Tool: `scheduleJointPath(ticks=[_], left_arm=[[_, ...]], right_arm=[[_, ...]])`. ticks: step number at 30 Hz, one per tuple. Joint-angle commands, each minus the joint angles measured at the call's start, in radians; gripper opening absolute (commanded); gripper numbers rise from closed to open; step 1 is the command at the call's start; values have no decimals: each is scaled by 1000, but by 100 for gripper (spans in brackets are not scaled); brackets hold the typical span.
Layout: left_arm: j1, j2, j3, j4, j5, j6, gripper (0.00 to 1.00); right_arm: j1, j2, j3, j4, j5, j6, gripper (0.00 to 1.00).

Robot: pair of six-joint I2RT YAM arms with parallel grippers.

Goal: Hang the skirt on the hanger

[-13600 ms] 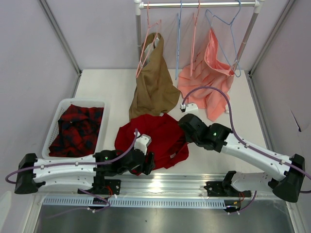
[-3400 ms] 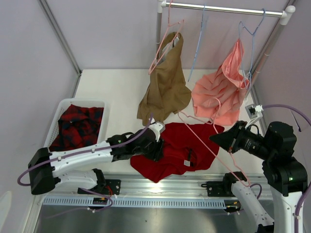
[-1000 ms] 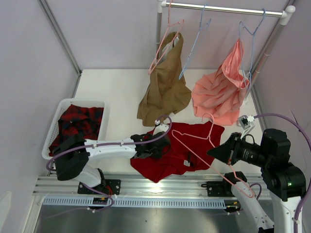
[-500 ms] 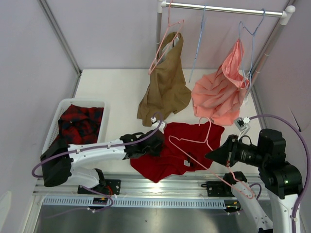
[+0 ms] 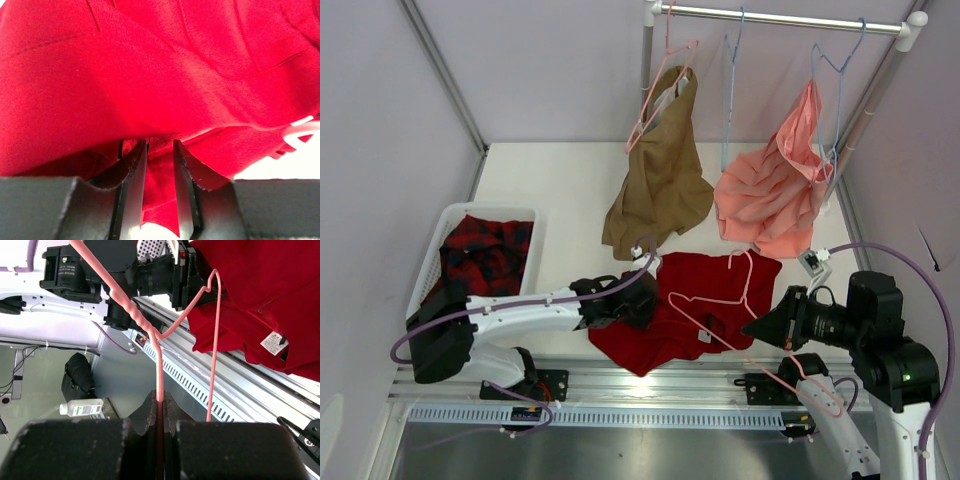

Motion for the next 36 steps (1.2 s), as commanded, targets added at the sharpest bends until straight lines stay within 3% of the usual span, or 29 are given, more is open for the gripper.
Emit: scheduleJointPath(ticks=[1, 23, 31, 36], left_arm=[[2, 29, 18, 15, -6, 15, 33], [-20, 95, 69, -37, -69, 47, 30], [-20, 81, 76, -46, -72, 46, 8], [-18, 66, 77, -47, -69, 43, 0]], right_arm=[[-2, -10, -8, 5, -11, -7, 0], [-1, -15, -28, 24, 5, -7, 0], [-1, -13, -36, 34, -2, -6, 0], [-1, -21, -57, 48, -34, 2, 0]])
